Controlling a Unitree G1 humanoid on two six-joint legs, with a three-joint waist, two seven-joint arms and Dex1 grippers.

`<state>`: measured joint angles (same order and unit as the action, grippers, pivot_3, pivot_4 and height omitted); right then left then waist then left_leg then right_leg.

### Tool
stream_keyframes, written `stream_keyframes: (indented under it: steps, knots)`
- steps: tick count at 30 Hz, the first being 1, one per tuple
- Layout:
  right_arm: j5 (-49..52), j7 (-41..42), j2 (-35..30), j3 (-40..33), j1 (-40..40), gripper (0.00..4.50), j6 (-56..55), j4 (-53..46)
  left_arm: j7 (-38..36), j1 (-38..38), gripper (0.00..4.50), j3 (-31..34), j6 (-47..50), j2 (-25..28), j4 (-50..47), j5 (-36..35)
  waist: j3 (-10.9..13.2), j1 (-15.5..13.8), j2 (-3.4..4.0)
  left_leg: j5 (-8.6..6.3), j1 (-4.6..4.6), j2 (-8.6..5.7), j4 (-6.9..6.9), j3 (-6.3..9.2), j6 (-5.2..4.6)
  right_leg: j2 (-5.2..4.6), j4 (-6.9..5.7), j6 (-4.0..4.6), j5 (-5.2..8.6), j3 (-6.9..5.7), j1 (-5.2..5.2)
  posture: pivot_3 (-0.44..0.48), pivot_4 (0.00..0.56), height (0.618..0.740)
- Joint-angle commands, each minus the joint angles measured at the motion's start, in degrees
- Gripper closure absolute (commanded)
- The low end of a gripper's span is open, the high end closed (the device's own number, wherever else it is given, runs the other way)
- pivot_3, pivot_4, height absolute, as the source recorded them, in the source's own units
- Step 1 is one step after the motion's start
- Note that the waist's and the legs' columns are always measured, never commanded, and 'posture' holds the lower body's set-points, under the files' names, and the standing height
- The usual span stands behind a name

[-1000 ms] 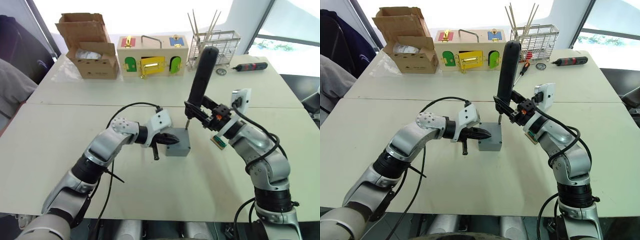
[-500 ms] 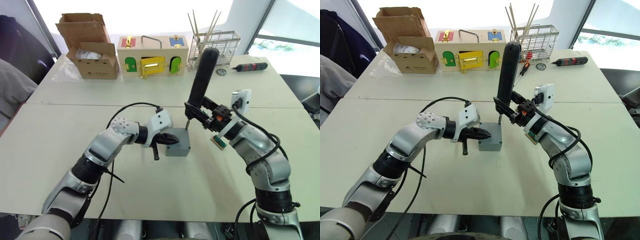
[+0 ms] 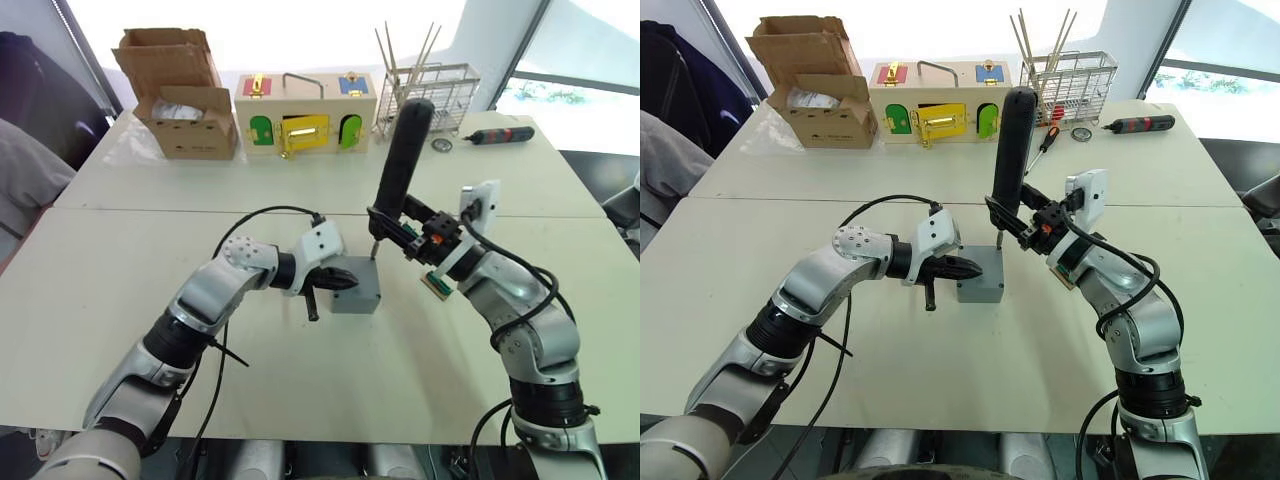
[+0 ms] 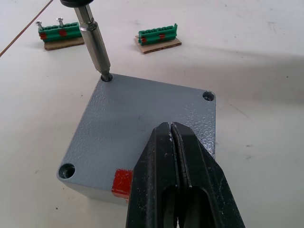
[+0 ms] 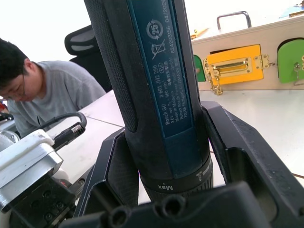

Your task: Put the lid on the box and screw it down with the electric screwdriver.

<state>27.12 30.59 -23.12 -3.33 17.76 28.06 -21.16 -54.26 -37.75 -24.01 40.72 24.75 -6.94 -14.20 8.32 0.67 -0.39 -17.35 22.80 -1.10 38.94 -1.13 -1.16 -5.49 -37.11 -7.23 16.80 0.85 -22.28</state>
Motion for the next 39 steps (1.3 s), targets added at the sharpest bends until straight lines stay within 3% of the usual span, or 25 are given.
stream_keyframes:
  steps: [1, 39]
  knots:
    - [-1.1, 1.2, -0.4, 3.5, -2.9, 2.66, 2.0, 2.0, 0.1, 1.4, 4.5, -2.0, 1.2, 0.8, 1.0, 1.7, 0.0, 0.0, -0.02, 0.0, -0.02, 0.0, -0.01, 0.0, 0.0, 0.0, 0.0, 0.0, 0.0, 0.0, 0.01, 0.0, 0.15, 0.74]
    - [-4.4, 1.7, -1.1, 4.3, -5.5, 2.66, -0.5, 3.9, 0.8, 2.1, 4.5, -2.1, 0.7, 1.2, 2.4, 2.7, -0.8, -0.1, -0.33, -0.02, -0.42, 0.04, -0.36, 0.04, 0.01, -0.19, 0.56, 0.06, 0.03, 0.06, 0.5, 0.0, 0.15, 0.74]
